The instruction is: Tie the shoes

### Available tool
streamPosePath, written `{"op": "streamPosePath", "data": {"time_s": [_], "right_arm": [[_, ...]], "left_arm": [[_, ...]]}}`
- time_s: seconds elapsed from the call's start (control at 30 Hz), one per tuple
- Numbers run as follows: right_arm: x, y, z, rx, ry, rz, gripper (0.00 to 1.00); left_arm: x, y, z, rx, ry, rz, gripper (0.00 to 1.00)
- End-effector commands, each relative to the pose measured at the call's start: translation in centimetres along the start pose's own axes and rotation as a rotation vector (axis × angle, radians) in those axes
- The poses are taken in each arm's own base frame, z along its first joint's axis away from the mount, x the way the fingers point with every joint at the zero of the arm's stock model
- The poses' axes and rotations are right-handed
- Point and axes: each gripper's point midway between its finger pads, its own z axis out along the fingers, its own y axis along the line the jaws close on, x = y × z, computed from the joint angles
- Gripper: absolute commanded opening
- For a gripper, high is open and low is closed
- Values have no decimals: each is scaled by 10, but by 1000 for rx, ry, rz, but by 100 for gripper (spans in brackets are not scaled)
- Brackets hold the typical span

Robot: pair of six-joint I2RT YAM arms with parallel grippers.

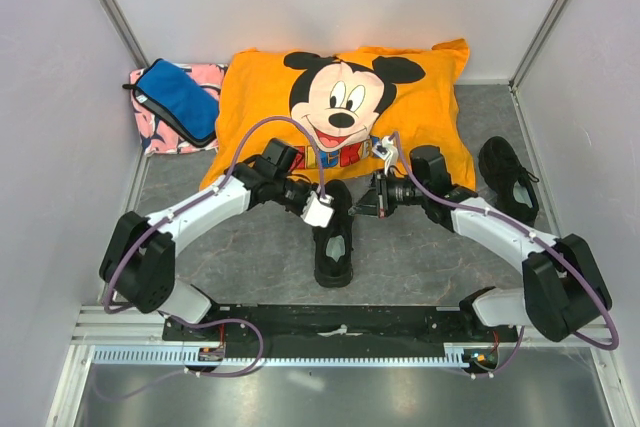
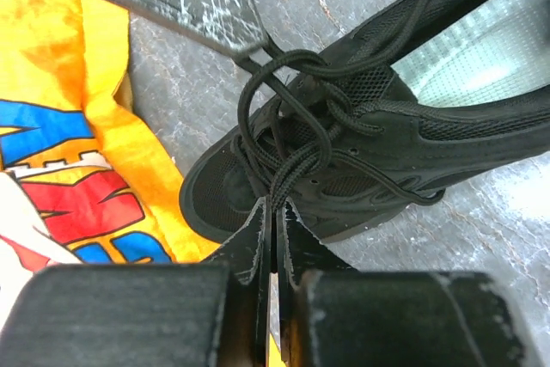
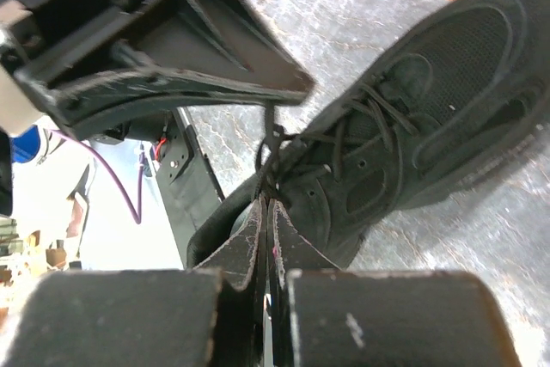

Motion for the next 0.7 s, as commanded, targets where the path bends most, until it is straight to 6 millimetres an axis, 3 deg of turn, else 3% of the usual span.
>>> {"op": "streamPosePath", "data": {"time_s": [0.0,0.27,0.67], "right_arm": [[1,-7,-10,47,-26,2,0],[18,-28,-27,130,-24,59,0],[28,-46,-44,195,-21,65,0]], "left_arm": [[-5,-10,-17,-28,12,4,2],[1,-23,-21,-42,21,-49,2],[17,-21,-32,-108,33,-128,2]]}}
